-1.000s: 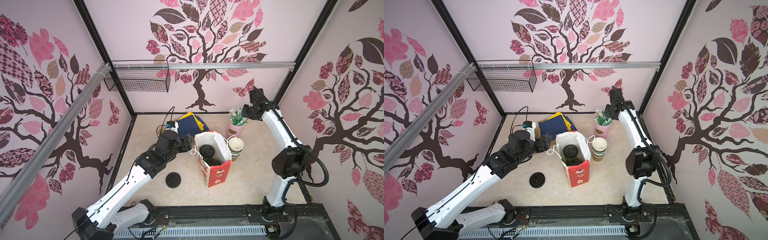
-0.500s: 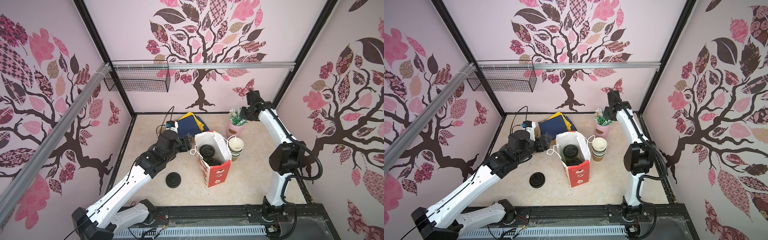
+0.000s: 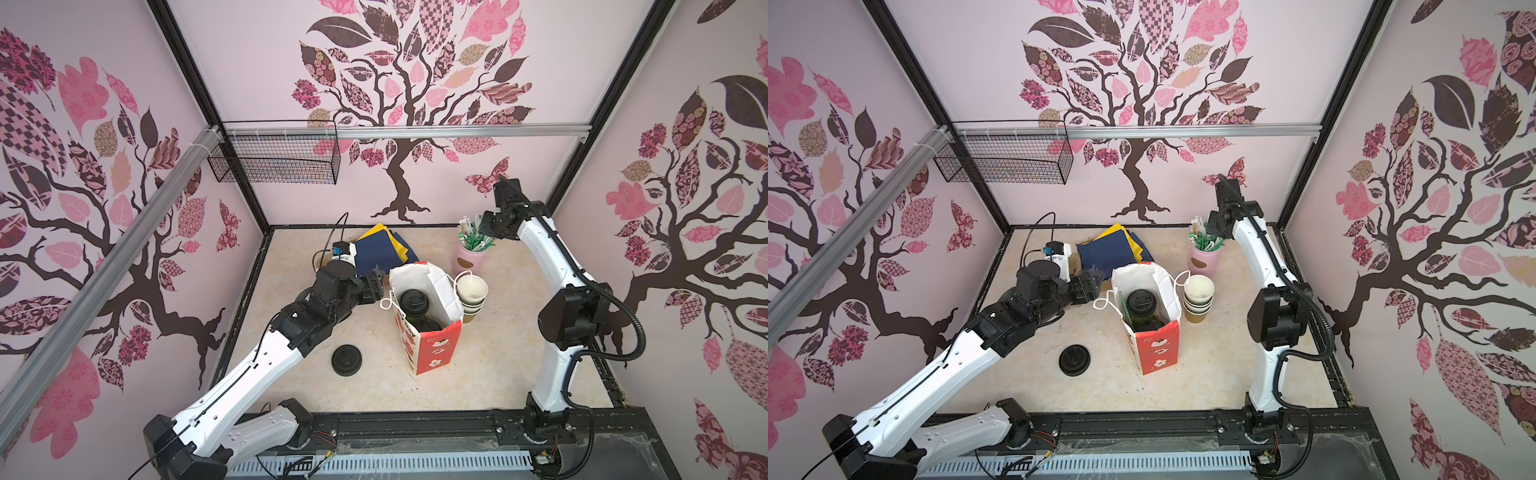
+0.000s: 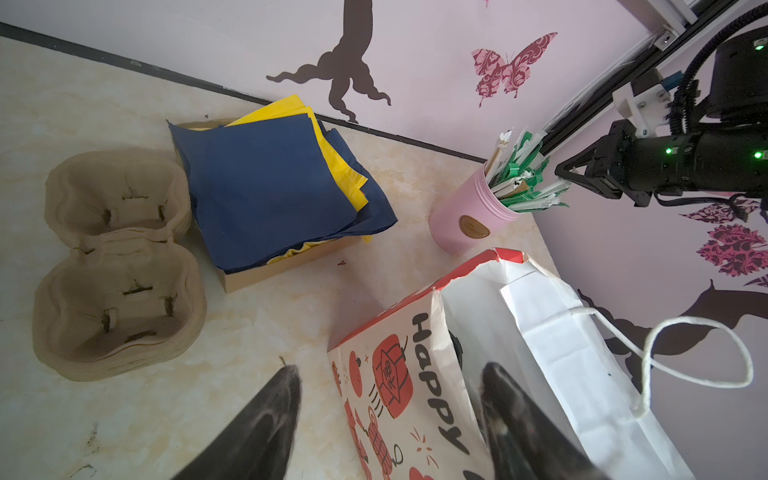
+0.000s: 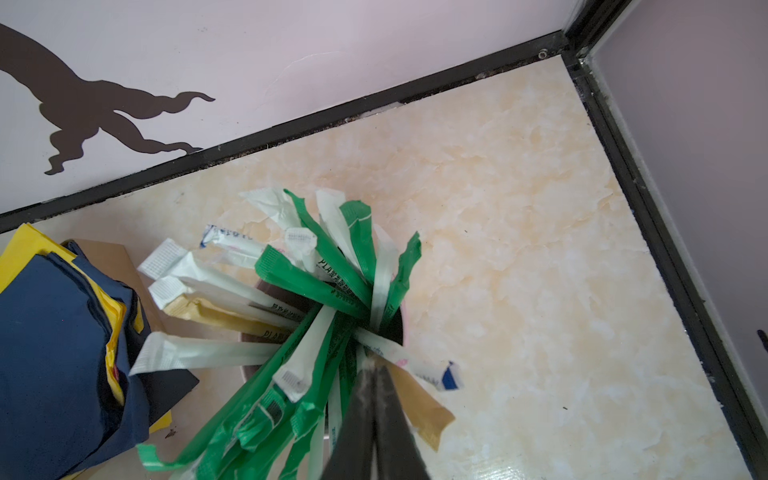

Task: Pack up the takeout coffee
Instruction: 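Move the right gripper back above the pink straw cup, then lower the right gripper into the straws and grip another straw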

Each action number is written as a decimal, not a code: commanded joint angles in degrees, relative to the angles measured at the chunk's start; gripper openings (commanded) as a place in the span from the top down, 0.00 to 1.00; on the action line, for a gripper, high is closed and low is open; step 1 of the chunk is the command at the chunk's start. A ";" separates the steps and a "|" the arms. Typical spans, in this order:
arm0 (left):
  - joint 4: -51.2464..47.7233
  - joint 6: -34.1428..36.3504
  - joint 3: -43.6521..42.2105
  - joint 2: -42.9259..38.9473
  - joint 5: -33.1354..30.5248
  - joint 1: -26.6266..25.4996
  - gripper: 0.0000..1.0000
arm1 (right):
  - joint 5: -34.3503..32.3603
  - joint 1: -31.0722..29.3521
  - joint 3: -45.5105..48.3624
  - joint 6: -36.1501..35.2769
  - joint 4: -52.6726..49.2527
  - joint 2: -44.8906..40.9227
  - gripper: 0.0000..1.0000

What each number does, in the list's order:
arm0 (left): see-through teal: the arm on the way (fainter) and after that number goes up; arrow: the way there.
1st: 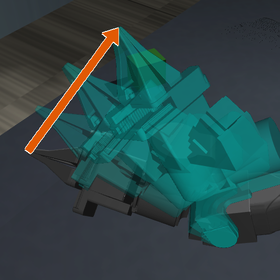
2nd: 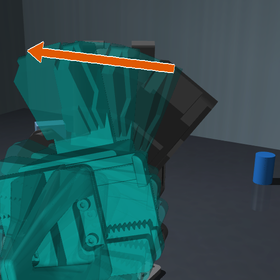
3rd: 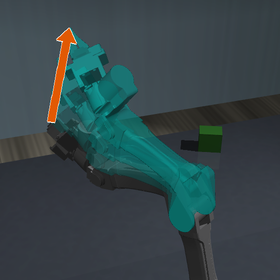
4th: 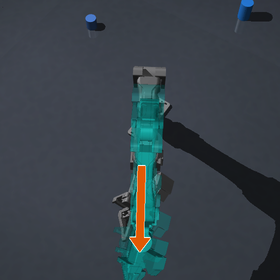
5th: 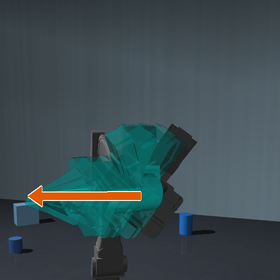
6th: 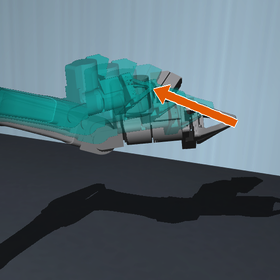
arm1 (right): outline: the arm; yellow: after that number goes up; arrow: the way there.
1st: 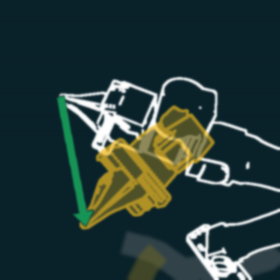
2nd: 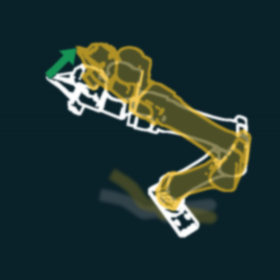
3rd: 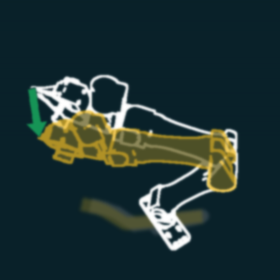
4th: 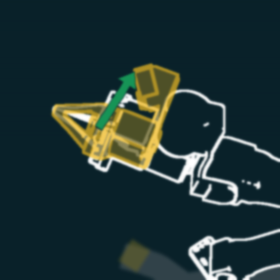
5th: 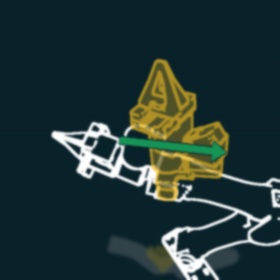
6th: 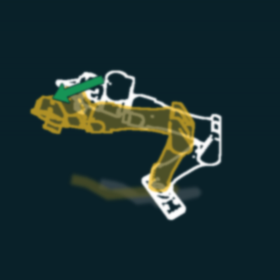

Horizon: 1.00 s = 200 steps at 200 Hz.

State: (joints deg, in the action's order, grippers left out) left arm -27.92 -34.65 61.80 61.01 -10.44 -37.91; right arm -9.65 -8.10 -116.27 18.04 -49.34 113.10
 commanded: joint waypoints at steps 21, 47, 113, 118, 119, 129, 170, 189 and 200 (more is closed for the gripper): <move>0.76 0.27 2.19 -0.98 -0.24 0.14 0.29 | -1.66 -0.18 -2.04 -0.79 -0.50 -2.47 0.95; 0.67 0.20 2.18 -1.16 0.13 0.19 0.29 | -1.27 -0.24 -1.67 -0.65 -0.66 -3.25 0.95; 0.17 0.13 1.90 -1.93 1.07 0.16 0.28 | 0.62 -0.16 1.17 -0.46 0.49 -2.73 0.86; 0.09 0.10 1.83 -2.01 1.18 0.16 0.29 | 0.67 -0.17 1.32 -0.53 0.56 -2.63 0.86; 0.07 0.11 1.83 -2.02 1.19 0.18 0.29 | 0.68 -0.21 1.40 -0.50 0.56 -2.63 0.86; -0.16 -0.01 1.83 -2.20 1.21 0.20 0.29 | 0.69 -0.24 1.76 -0.48 0.71 -2.54 0.85; -0.47 -0.16 1.65 -3.00 1.02 0.16 0.29 | 0.91 -0.22 2.80 -0.34 1.27 -2.03 0.85; -0.76 -0.15 1.69 -3.17 0.77 0.15 0.29 | 1.21 -0.18 2.72 -0.09 1.45 -2.31 0.87; -0.78 -0.07 1.67 -3.35 0.46 0.14 0.29 | 1.16 -0.16 2.76 -0.07 1.58 -2.53 0.87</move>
State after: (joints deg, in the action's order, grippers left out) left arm -28.47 -34.74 61.80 58.63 -9.82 -37.91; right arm -8.80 -8.12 -113.16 17.82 -47.94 113.01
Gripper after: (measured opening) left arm 0.713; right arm 0.127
